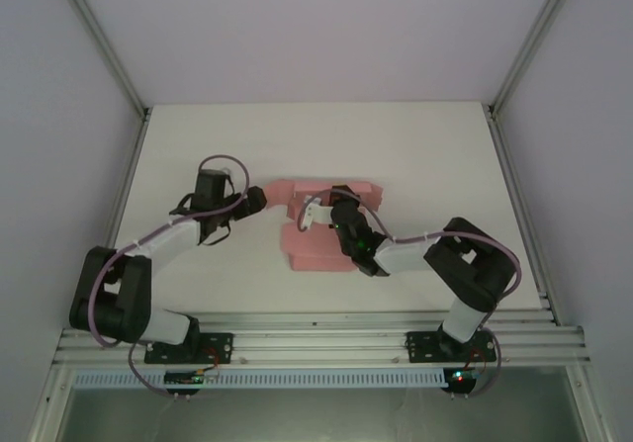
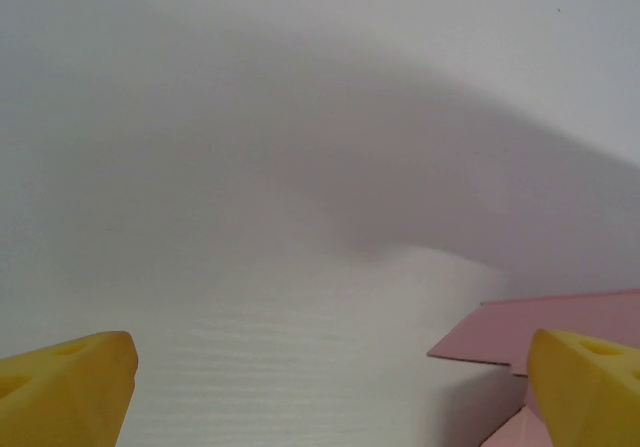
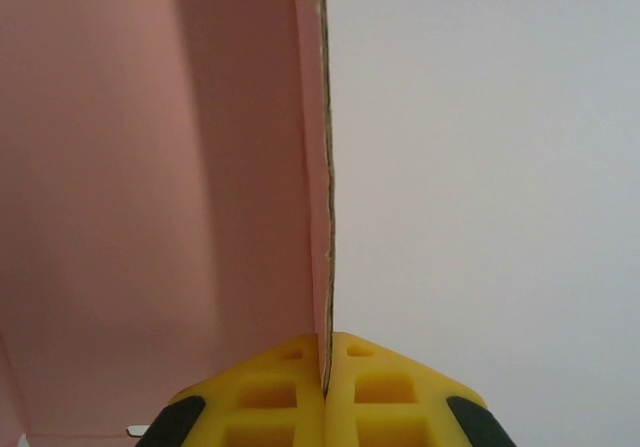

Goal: Assemble paper box

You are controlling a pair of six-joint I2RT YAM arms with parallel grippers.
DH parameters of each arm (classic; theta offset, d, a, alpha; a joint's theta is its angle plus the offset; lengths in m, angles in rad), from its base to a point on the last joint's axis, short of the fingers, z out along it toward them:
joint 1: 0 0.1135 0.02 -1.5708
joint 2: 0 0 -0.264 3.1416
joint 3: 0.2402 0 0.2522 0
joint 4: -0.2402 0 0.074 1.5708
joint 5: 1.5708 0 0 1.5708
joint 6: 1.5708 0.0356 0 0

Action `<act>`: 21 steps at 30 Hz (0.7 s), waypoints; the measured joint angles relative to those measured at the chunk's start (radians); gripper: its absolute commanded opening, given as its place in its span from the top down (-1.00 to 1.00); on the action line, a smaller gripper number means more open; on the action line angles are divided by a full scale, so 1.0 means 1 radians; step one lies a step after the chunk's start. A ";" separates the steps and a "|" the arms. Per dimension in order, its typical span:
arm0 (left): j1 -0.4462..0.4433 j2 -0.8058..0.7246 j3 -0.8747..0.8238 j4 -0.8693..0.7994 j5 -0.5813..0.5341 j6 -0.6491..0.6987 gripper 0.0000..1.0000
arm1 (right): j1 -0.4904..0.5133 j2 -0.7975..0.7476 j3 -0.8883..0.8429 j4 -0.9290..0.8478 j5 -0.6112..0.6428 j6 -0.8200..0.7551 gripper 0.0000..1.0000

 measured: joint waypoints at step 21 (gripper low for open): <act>0.044 0.209 0.075 0.044 0.132 0.066 -0.64 | 0.051 0.123 -0.076 0.193 0.052 -0.056 1.00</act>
